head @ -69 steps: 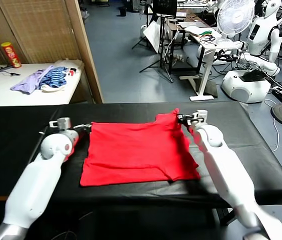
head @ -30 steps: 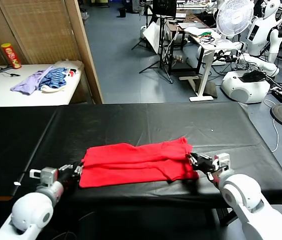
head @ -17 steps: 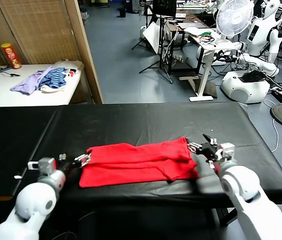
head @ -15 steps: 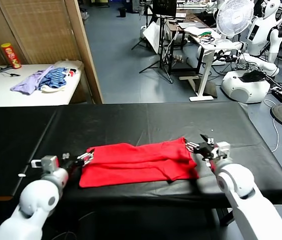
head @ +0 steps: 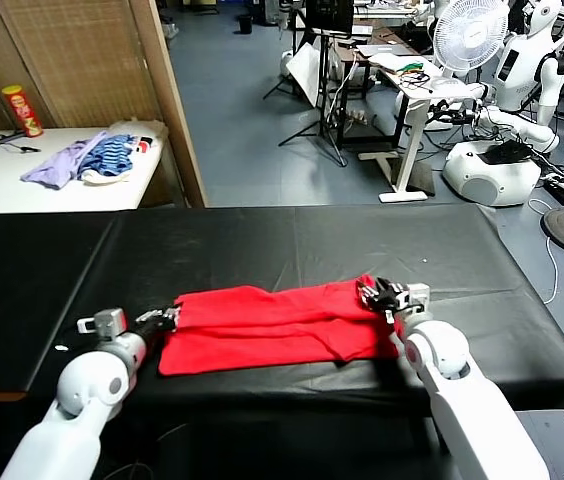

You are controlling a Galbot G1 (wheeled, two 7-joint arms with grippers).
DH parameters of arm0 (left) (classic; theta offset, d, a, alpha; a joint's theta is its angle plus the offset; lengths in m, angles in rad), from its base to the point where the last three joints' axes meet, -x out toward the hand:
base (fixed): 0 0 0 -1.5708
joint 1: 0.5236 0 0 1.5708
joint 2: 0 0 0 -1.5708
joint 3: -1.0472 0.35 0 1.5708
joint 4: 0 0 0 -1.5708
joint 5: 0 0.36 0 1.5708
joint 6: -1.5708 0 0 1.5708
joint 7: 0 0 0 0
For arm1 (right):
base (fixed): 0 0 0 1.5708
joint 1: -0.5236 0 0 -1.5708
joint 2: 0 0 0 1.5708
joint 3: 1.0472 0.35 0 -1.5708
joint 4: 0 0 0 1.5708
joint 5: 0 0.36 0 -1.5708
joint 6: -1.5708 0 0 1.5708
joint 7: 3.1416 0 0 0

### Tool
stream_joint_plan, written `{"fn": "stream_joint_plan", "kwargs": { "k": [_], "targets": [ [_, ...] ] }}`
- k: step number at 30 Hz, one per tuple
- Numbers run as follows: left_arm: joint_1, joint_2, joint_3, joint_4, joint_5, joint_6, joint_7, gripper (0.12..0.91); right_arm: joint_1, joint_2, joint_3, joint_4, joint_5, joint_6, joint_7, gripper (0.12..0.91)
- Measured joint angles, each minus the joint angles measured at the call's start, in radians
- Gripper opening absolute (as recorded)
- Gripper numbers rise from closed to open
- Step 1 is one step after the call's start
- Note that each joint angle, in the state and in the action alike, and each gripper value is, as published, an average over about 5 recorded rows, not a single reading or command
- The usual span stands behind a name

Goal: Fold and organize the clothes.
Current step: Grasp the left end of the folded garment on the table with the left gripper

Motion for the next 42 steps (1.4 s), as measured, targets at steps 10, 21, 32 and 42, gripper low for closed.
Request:
{"fn": "stream_joint_plan", "kwargs": {
  "k": [10,21,32,42],
  "targets": [
    [-0.002,-0.048,0.022,0.032,0.243,-0.112,0.004,0.130,-0.036,0.021,0.009,0.010,-0.032,0.042,0.004,0.289],
    [0.024,-0.028,-0.016,-0.008,0.152,-0.105,0.002,0.647,-0.122,-0.032,0.066,0.161,-0.016,0.025,-0.026,0.787],
    [0.133,-0.046,-0.068,-0.086,-0.024,-0.071,-0.018,0.798,-0.228,-0.044,0.104,0.295,-0.003,0.028,-0.029,0.798],
    [0.181,-0.103,-0.066,-0.100,0.043,-0.078,-0.021,0.413,-0.258,-0.046,0.115,0.352,-0.006,0.027,-0.024,0.798]
  ]
}}
